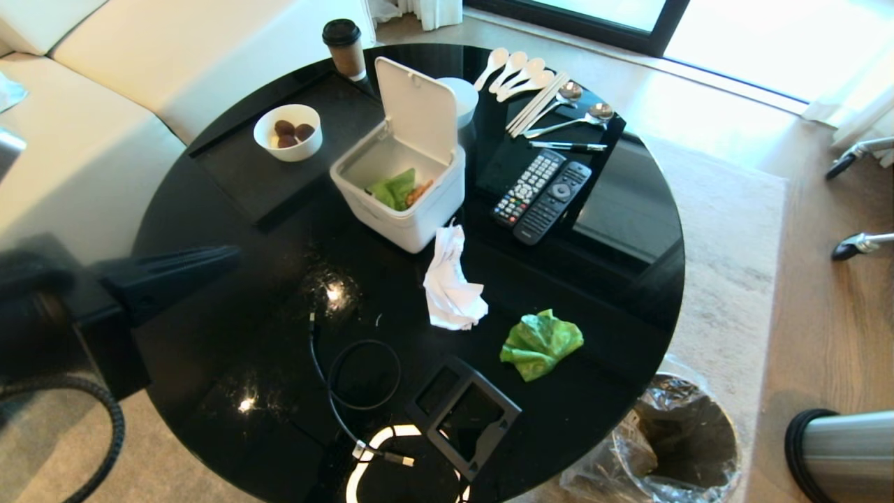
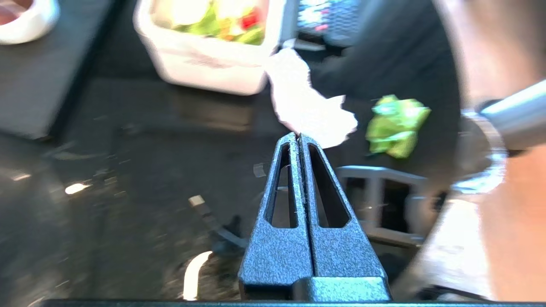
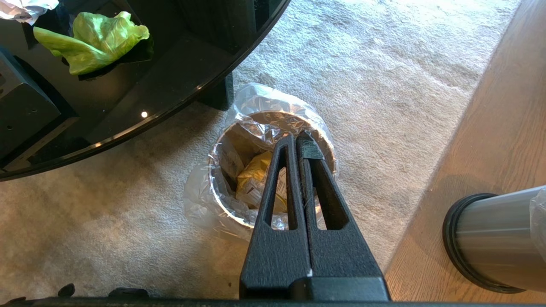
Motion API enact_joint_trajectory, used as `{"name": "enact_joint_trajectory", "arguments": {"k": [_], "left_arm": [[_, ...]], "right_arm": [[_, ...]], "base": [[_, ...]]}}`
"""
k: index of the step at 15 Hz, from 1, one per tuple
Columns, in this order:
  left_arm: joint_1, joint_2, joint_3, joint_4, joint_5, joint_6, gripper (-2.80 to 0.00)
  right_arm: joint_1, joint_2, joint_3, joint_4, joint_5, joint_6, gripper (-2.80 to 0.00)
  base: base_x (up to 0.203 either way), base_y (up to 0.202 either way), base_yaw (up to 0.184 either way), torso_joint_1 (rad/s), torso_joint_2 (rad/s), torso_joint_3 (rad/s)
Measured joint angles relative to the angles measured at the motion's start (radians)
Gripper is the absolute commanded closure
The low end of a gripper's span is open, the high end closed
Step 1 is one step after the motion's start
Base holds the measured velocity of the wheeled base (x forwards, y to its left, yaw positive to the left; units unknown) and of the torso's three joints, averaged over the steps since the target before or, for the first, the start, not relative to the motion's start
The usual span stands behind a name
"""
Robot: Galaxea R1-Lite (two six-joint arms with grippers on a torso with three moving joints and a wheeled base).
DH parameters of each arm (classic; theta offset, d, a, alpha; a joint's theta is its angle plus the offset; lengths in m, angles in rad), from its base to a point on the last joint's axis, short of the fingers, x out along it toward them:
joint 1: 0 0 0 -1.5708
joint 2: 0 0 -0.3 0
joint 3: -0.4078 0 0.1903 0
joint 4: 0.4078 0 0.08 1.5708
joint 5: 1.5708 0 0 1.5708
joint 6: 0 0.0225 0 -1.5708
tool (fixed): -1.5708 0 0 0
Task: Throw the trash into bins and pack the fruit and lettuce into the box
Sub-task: Pick up the vegetable leaves
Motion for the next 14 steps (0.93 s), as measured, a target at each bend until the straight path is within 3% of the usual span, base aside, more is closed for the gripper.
{"name": "enact_joint_trajectory", "arguments": {"k": [7,14], "left_arm": [[-0.116,0.111,-0.059,-0.002,-0.004,-0.007,0.00],[-0.140,0.448,-0.237,-0.076,-0.035,-0.011,0.00]], "right_arm": [[0.000,0.000,0.000,0.001,0.000,0.000,0.00],[0.000,0.000,0.000,0.000,0.000,0.000,0.00]], "base": [[0.000,0.000,0.000,0.000,0.00,0.000],[0.000,0.000,0.000,0.000,0.00,0.000]]}}
